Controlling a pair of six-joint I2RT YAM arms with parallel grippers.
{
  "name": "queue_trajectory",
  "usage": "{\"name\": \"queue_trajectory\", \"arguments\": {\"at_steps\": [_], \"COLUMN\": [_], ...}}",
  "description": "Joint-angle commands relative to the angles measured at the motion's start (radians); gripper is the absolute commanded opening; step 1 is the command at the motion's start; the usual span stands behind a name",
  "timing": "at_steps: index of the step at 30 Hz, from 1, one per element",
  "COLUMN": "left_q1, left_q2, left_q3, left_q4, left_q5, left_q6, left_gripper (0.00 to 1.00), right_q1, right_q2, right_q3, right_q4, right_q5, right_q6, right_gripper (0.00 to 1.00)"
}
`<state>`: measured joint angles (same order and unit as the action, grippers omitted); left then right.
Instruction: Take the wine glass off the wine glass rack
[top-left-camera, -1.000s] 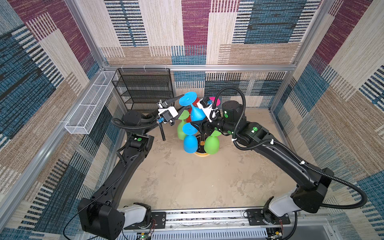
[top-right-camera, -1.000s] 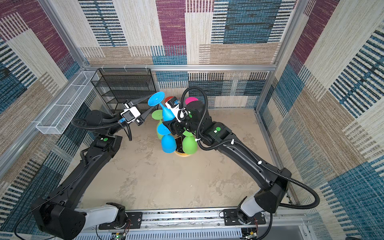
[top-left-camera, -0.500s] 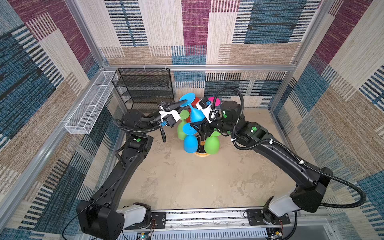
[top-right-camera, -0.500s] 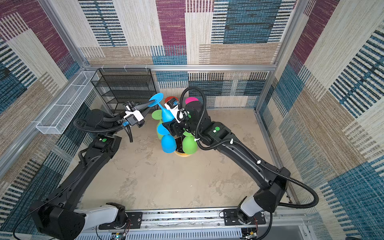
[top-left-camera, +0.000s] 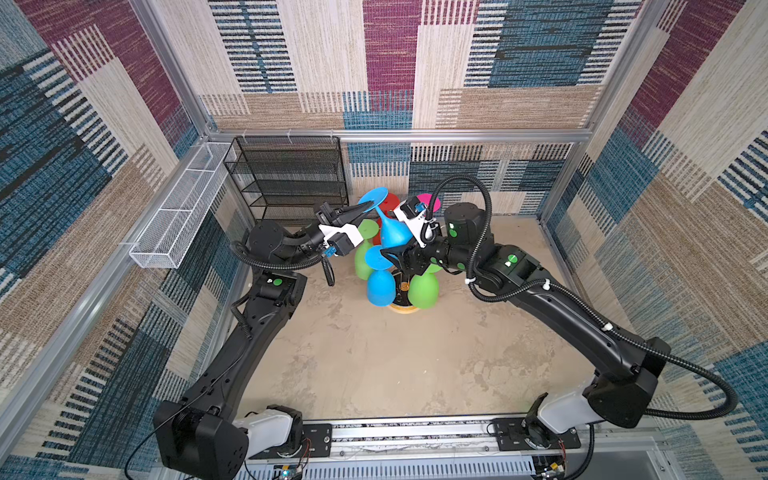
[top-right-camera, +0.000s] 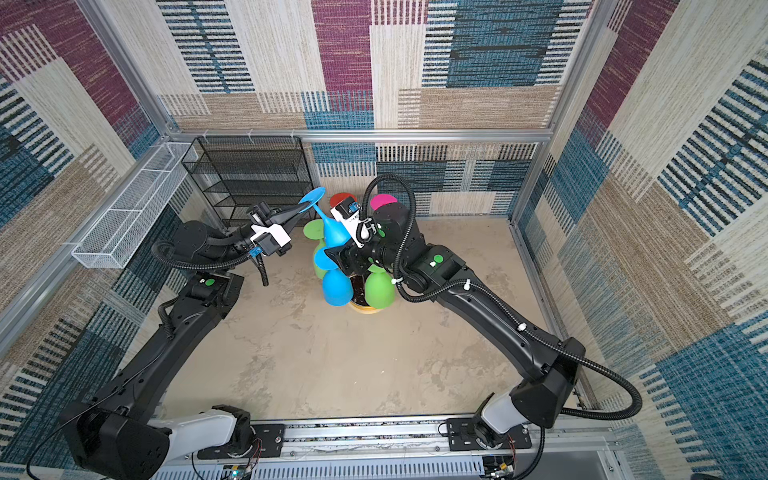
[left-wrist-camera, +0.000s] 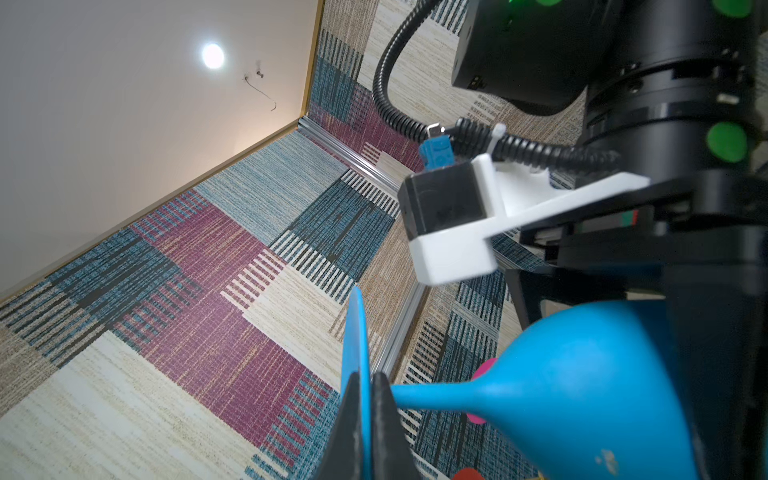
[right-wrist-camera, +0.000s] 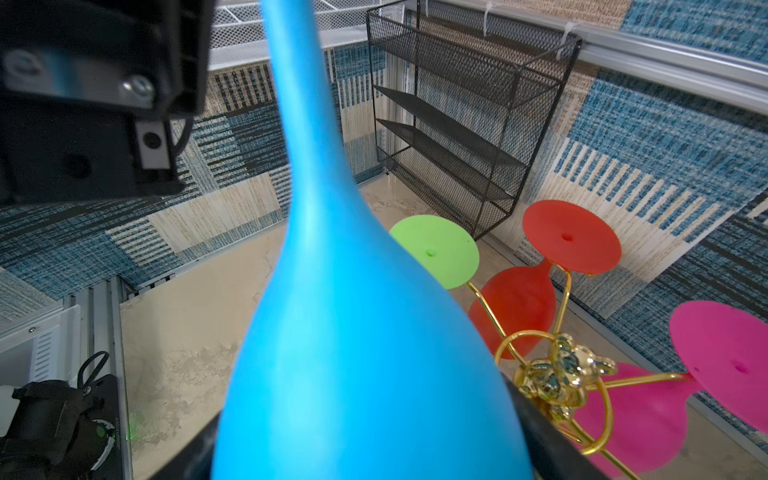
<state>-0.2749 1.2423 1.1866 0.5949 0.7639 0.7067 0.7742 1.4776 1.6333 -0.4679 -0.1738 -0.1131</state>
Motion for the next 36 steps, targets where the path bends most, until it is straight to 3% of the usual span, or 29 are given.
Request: {"name": "queue_trajectory", "arguments": {"at_steps": [1, 3, 12, 16, 21, 25, 36], "left_q1": [-0.003, -0.003, 0.002, 0.011, 0.043, 0.068, 0.072], "left_q2": [-0.016, -0.030, -0.062, -0.044, -0.034, -0.029, -0.054], "left_q3": [-0.003, -0.007, 0.014, 0.047, 0.062, 0.076, 0.012], "left_q4": [0.067, 0.059, -0.111, -0.192, -0.251, -0.297, -0.281], "left_q5": [-0.112, -0.168, -0.411, -0.468, -0.443, -0.384, -0.358], "left_q6": [-0.132, -0.180, -0.450, -0.618, -0.771, -0.867, -0.903], "left_gripper": [0.00, 0.00, 0.00, 0.00, 0.00, 0.00, 0.00], "right_q1": [0.004, 0.004, -0.015, -0.097, -0.237, -0.281, -0.289], "right_q2": [-0.030, -0.055, -0.217, -0.306, -0.400, -0.401, -0.241], "right_q3": [-0.013, -0.023, -0.130, -0.214, -0.328, -0.367, -0.294], "right_q4": [0.097, 0.124, 0.265, 0.322, 0.387, 0.410, 0.475], "right_q5": [-0.050, -0.075, -0.125, -0.177, -0.268, -0.324, -0.390], "right_q6": [0.029, 0.040, 0.115, 0.210, 0.323, 0.365, 0.401], "right_gripper": [0.92, 0.99, 0.99, 1.00, 0.93, 0.81, 0.73]}}
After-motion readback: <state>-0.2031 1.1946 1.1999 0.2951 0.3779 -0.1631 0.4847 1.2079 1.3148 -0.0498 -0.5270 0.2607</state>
